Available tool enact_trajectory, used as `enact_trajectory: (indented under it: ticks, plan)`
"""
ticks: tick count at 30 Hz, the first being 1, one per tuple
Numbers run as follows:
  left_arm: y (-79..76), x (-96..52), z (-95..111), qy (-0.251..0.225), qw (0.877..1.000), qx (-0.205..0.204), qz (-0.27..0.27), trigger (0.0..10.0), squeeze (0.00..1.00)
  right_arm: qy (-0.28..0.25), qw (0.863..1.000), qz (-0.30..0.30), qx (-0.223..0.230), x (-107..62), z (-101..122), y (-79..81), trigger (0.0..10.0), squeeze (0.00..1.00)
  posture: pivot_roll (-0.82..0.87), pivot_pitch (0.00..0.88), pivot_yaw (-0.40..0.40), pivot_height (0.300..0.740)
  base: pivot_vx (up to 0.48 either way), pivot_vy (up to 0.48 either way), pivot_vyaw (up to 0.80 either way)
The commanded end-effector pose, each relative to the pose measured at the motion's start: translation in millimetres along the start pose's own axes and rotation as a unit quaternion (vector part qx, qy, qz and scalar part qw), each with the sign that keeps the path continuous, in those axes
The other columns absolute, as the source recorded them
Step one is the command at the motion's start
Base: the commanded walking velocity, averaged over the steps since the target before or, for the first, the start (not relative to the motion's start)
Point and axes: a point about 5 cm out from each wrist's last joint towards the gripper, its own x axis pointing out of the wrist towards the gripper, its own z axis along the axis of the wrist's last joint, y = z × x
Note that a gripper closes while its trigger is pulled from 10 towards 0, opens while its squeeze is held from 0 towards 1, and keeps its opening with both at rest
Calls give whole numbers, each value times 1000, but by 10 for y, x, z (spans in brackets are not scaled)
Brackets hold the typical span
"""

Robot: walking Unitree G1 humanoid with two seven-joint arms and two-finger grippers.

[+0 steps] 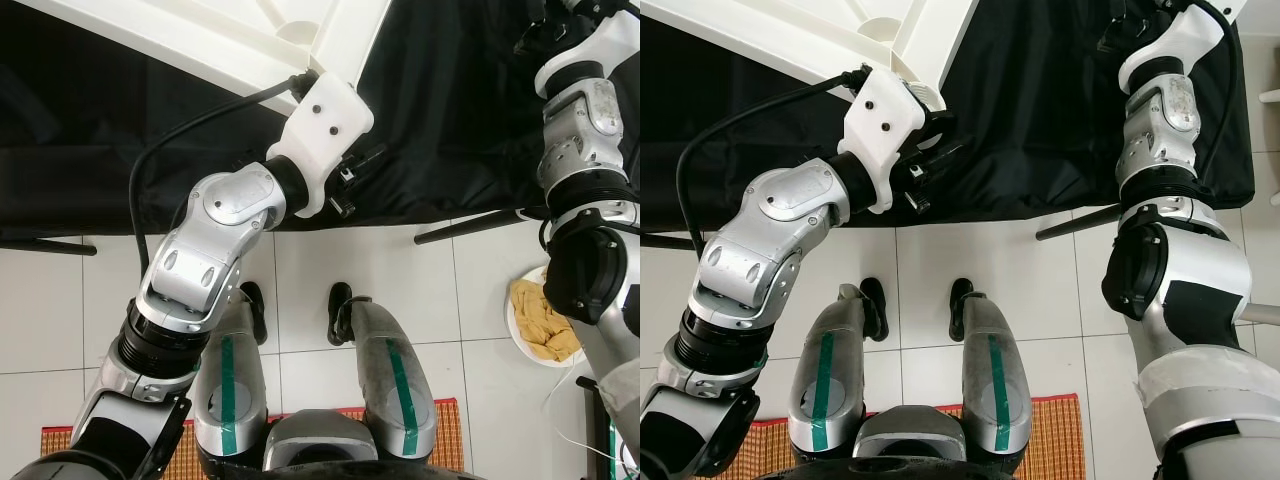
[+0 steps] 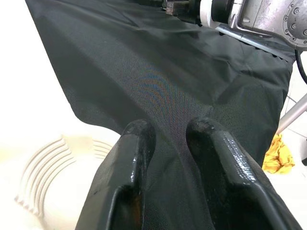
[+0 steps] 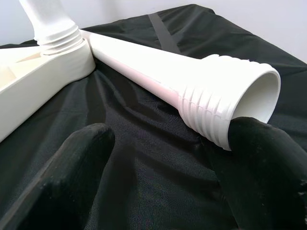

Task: Building children table

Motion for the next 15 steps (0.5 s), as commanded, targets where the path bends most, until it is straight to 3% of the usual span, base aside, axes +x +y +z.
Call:
enact_trajectory:
  ticks: [1,13,14,15]
  plan:
    - [-69,15,-173,42,999,-26,-14,10000,0,3,1000,1,3,-10,-25,-5,10000,0,58,356,-21,740,0,0,0]
    - [-72,15,-171,43,999,-31,-13,10000,0,15,1000,3,-1,34,15,-18,9843,0,63,356,-21,740,0,0,0]
    - [-78,14,-173,44,998,-34,-13,10000,0,17,1000,6,-5,49,32,-17,3294,0,66,353,-17,740,0,0,0]
    - [-82,13,-174,44,998,-36,-13,10000,0,18,1000,9,-8,58,44,-16,3294,0,66,353,-17,740,0,0,0]
